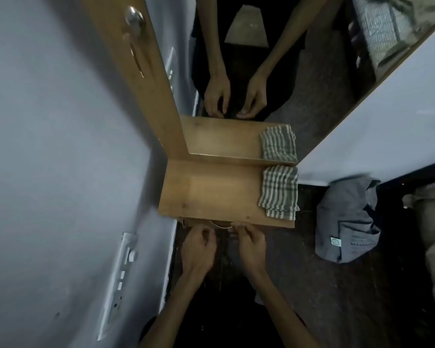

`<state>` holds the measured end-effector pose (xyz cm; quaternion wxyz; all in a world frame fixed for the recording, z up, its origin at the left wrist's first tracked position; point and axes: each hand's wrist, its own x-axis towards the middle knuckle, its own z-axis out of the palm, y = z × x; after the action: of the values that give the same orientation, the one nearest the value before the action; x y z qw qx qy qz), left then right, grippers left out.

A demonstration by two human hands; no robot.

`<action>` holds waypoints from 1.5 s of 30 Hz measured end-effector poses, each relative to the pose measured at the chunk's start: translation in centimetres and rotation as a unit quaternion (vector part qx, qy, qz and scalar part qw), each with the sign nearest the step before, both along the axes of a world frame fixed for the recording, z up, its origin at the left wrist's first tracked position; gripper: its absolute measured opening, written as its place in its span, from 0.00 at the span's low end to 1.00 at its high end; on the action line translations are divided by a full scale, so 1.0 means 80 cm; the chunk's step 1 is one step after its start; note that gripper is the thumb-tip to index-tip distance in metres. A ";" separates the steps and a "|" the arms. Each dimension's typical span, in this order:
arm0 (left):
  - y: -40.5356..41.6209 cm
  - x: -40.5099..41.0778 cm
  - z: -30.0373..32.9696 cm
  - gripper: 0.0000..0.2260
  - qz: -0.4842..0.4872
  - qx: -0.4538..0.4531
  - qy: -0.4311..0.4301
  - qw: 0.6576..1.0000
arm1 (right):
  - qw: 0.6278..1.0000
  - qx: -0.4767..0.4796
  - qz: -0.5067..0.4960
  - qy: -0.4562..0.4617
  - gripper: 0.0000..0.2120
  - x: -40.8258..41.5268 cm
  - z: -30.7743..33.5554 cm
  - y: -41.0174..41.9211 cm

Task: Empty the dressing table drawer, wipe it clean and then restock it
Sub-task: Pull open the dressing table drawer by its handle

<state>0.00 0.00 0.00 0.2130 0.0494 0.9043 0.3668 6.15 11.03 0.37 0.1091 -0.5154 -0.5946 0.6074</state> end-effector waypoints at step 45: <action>-0.065 0.134 -0.131 0.09 0.236 0.286 -0.259 0.892 | 0.981 -0.181 -0.057 0.025 0.06 0.131 -0.106 -0.106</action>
<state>10.70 -5.18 -10.45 0.3233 -0.2031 0.6583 0.6487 16.66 2.54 -8.15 0.0628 -0.5447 -0.4412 0.7104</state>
